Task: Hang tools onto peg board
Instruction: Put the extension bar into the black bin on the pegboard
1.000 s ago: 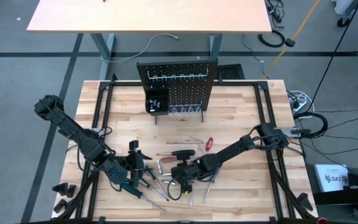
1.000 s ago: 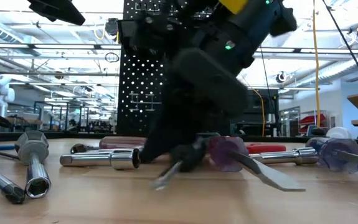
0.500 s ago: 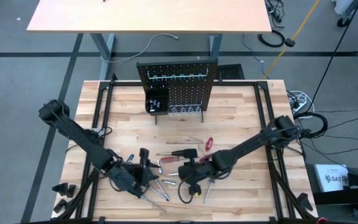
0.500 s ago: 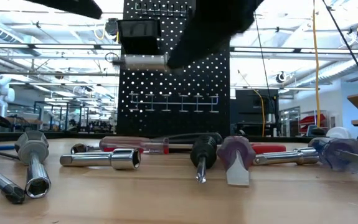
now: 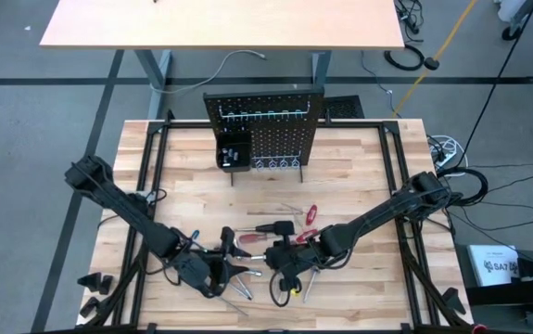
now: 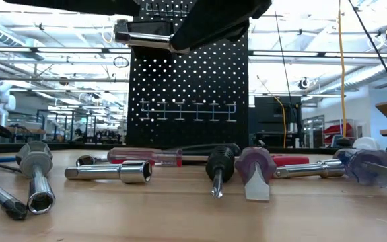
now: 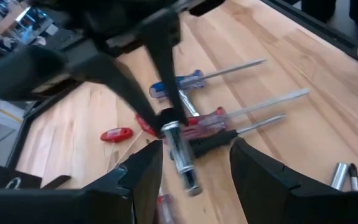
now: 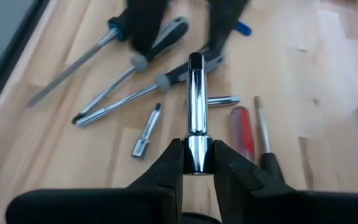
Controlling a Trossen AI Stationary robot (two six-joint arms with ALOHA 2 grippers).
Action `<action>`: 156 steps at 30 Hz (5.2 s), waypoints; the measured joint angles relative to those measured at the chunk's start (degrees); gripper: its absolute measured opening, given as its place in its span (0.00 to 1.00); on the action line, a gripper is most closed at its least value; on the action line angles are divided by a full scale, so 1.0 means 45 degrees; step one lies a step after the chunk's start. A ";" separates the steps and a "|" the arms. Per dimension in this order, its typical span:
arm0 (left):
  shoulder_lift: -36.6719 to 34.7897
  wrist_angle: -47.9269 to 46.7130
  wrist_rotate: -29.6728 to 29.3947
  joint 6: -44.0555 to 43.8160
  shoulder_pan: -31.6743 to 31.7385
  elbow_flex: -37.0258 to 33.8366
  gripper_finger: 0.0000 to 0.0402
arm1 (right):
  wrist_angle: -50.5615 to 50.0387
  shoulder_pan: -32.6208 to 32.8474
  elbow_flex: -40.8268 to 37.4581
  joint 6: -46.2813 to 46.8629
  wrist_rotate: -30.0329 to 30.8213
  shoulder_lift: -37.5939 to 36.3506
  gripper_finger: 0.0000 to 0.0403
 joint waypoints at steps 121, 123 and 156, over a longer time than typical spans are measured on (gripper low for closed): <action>-0.4228 -0.6262 -0.1791 -0.5003 0.7370 0.3594 0.09 | -0.5241 0.0369 0.0024 0.2730 0.3662 -0.0986 0.58; -0.4228 -0.6313 -0.1581 -0.5021 0.7519 0.3594 0.09 | -0.5241 0.0369 0.0024 0.2731 0.3662 -0.0986 0.58; -0.5612 -0.6492 0.1129 -0.4820 0.5989 0.3594 0.34 | -0.5518 0.0369 0.0019 0.2880 0.3037 -0.0986 0.58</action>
